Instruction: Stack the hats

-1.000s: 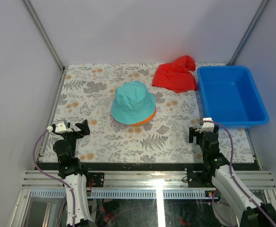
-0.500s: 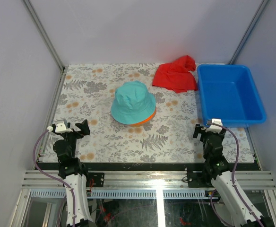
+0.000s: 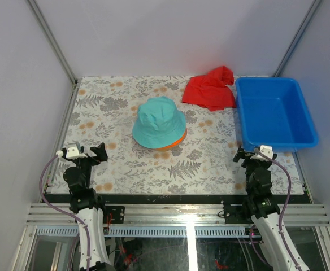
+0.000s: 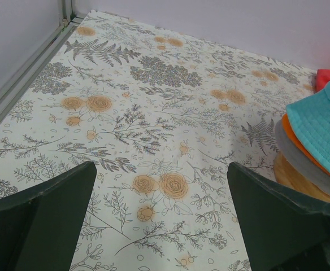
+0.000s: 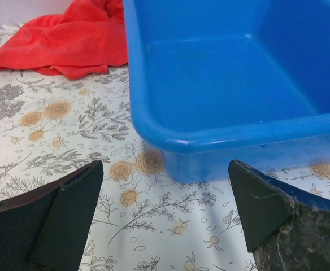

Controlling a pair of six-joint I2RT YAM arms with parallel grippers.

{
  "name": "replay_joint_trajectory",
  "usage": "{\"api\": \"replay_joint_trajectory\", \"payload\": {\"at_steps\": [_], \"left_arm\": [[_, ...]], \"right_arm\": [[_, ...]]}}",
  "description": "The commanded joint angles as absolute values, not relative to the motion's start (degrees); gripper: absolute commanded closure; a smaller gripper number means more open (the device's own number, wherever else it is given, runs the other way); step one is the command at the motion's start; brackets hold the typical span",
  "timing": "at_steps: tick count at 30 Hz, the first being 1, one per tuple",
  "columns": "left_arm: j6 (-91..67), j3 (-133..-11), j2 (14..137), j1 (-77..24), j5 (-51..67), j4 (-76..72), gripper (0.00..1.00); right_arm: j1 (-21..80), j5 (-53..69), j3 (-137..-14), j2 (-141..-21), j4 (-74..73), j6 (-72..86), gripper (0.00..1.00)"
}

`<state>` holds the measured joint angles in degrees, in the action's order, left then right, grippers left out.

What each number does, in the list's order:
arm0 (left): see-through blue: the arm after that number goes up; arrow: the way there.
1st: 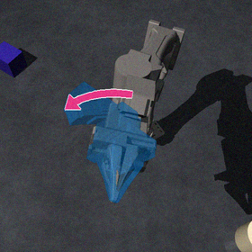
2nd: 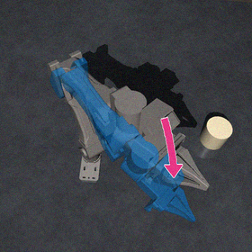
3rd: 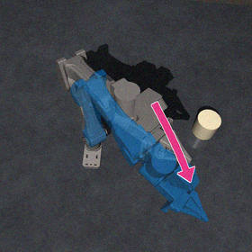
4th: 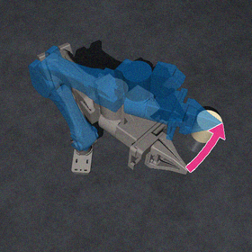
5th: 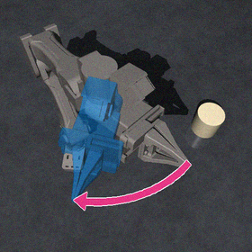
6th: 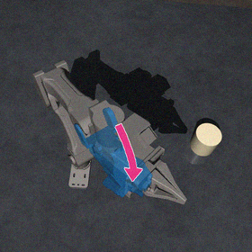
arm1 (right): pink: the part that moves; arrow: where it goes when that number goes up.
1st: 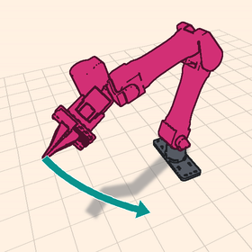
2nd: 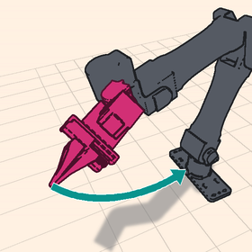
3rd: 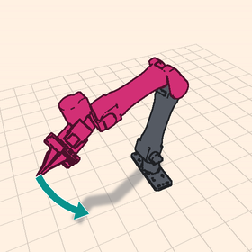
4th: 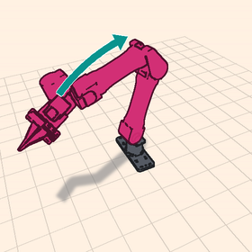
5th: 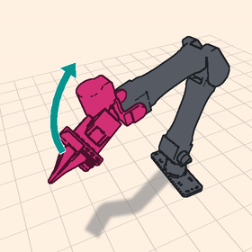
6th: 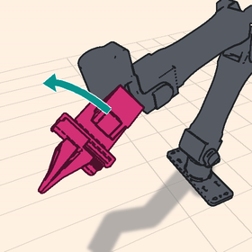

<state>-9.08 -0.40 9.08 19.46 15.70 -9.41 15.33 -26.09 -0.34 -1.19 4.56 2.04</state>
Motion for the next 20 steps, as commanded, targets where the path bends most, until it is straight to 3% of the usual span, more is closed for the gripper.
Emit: {"api": "replay_joint_trajectory", "payload": {"at_steps": [1,4,20], "left_arm": [[-7.82,6.37,8.94,18.95,16.26,-12.56,0.00],[-7.82,6.41,9.05,18.95,16.27,-12.59,0.00],[-7.82,6.42,8.95,18.95,16.30,-12.59,0.00]], "right_arm": [[15.21,-22.69,5.81,-3.64,7.12,0.77,0.01],[15.21,-13.65,5.22,-8.34,9.77,-2.97,0.01],[15.23,-14.33,5.24,-9.73,10.75,-2.77,0.01]]}}
